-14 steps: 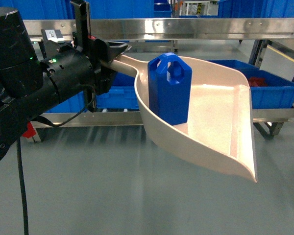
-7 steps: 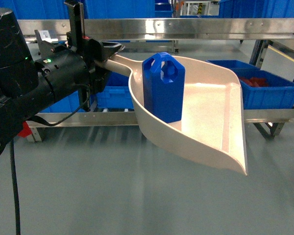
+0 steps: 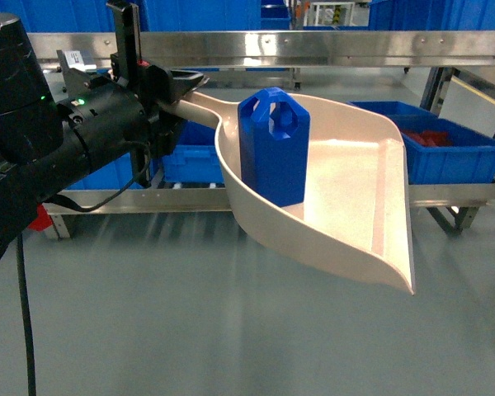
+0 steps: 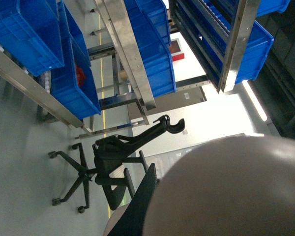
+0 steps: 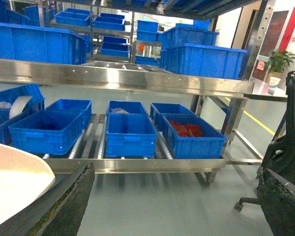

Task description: Place part in tray to right shelf

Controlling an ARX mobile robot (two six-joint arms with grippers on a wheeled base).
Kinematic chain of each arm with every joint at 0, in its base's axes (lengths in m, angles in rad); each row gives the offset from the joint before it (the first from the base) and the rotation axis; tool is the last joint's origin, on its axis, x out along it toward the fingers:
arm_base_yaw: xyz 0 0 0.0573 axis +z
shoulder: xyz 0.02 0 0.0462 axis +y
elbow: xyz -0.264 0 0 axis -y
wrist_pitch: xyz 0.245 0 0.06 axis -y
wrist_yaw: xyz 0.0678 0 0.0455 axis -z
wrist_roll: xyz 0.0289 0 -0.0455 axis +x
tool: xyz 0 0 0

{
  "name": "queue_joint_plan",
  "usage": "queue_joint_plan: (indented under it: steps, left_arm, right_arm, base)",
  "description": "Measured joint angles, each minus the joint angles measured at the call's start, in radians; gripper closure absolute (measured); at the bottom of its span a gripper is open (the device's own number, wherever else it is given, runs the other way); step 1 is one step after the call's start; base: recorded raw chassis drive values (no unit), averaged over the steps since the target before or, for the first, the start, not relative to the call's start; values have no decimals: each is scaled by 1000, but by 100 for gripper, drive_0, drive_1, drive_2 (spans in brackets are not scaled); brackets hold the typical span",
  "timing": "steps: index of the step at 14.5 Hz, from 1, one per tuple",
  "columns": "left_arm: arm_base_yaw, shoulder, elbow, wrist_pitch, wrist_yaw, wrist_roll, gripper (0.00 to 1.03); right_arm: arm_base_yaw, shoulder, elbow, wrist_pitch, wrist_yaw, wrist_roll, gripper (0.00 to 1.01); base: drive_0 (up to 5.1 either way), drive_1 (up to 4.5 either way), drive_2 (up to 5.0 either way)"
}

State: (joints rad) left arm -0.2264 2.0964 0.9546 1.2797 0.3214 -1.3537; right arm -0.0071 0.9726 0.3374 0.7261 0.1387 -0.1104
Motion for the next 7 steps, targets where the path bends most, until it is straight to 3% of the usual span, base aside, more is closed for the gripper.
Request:
queue_joint_plan:
  steps: [7]
  left_arm:
    - [1, 0, 0, 0, 0, 0, 90]
  right_arm:
    - [0, 0, 0, 2, 0, 0, 3]
  base:
    - [0, 0, 0]
